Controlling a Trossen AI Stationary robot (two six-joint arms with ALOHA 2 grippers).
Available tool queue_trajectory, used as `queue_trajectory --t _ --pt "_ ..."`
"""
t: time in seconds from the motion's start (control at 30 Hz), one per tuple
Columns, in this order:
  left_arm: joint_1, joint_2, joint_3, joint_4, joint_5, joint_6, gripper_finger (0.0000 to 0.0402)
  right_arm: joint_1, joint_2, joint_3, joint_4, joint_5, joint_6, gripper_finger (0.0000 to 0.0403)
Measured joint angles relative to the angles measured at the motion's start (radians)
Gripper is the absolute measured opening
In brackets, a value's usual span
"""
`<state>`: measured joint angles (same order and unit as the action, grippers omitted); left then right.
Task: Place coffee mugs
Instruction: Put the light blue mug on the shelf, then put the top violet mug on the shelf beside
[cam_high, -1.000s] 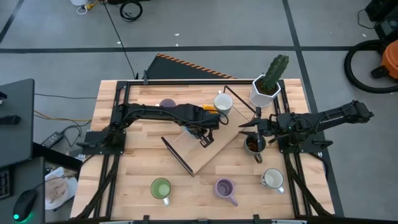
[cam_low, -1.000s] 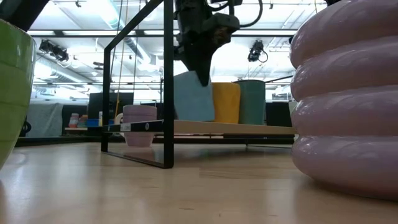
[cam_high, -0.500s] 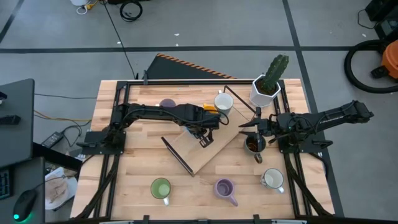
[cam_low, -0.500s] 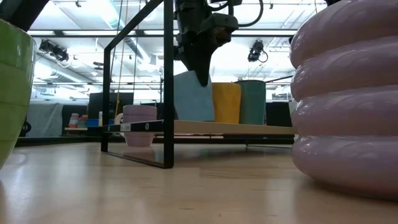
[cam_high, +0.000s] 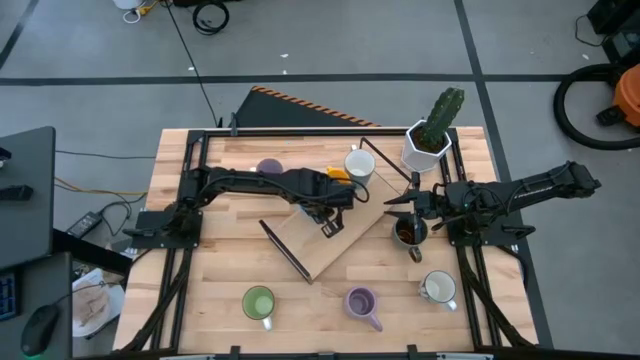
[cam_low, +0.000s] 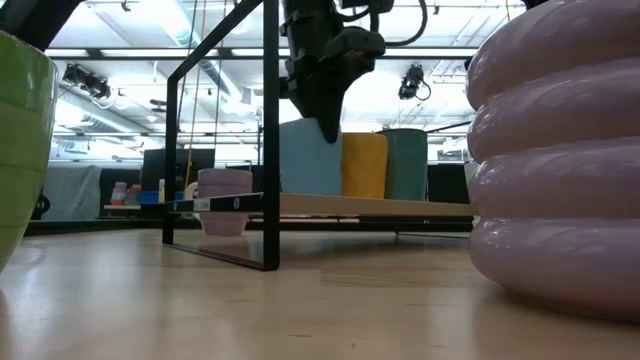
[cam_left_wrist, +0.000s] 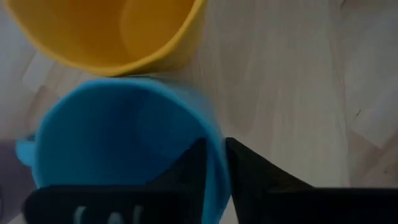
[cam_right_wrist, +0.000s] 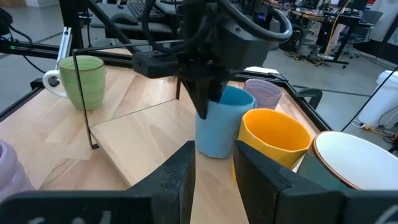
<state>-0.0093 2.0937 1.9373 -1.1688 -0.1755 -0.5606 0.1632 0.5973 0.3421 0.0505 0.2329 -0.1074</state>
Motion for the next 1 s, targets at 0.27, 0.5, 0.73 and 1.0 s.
queue_trajectory --t 0.27,0.5,0.73,1.0 --pt "0.0 -0.003 0.0 0.01 0.001 0.0 0.0119 0.0 0.0 0.0 0.0 0.0 0.0 0.0114" --pt "0.0 -0.009 0.06 0.013 0.004 0.055 0.0123 0.0 0.0 0.0 0.0 0.0 0.0 0.0114" --pt "0.009 -0.01 0.071 0.035 -0.012 0.123 0.0123 0.0 0.0 0.0 0.0 0.0 0.0 0.0114" --pt "0.022 -0.029 0.078 -0.021 -0.005 0.128 0.0123 0.0 0.0 0.0 -0.001 0.0 0.0 0.0114"
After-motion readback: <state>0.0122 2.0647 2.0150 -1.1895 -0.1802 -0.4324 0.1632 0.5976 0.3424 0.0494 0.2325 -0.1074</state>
